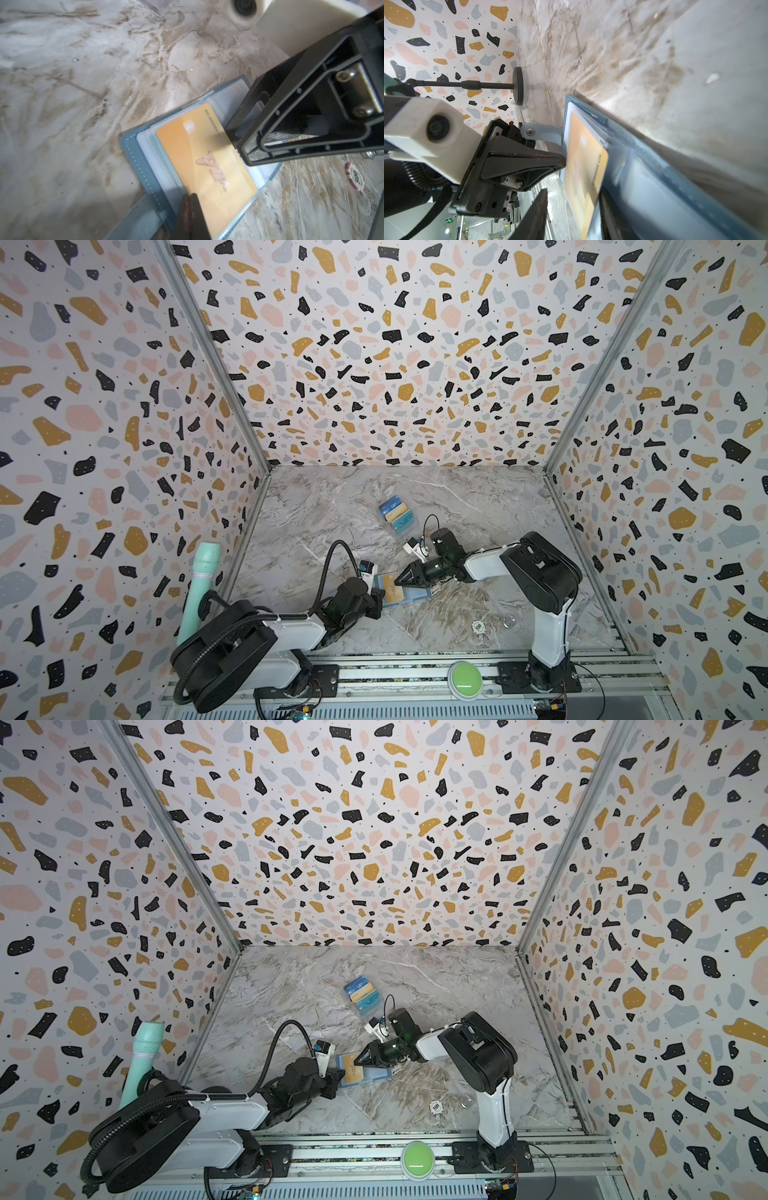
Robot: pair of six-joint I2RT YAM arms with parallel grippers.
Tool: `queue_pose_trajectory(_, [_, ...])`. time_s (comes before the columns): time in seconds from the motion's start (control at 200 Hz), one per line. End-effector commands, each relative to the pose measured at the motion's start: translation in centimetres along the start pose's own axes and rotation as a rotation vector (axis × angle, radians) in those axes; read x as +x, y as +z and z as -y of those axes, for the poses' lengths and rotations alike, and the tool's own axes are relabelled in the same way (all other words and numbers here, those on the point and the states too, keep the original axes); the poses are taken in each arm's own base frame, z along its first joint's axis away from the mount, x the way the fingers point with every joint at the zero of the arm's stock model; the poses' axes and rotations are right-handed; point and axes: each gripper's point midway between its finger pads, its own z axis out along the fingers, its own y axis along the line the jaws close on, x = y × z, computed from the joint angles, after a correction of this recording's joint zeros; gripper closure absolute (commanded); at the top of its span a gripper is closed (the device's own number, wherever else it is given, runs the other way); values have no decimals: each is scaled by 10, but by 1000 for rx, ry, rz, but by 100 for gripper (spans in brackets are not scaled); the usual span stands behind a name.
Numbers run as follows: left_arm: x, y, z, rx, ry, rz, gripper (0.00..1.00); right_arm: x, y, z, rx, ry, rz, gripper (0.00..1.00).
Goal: Take the credit cards out of the card holder
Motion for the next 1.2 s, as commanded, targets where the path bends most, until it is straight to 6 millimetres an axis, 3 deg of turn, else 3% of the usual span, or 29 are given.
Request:
queue_pose_trajectory(0.0, [31, -2, -21, -80, -8, -110, 100, 13, 3, -18, -87, -36, -62, 59])
queue_pose_trajectory(0.325, [32, -3, -22, -85, -15, -108, 100, 13, -8, -20, -115, -48, -53, 60])
queue_pose_trajectory(1.196, [30, -4, -22, -87, -16, -105, 100, 12, -10, -31, -153, -114, -89, 63])
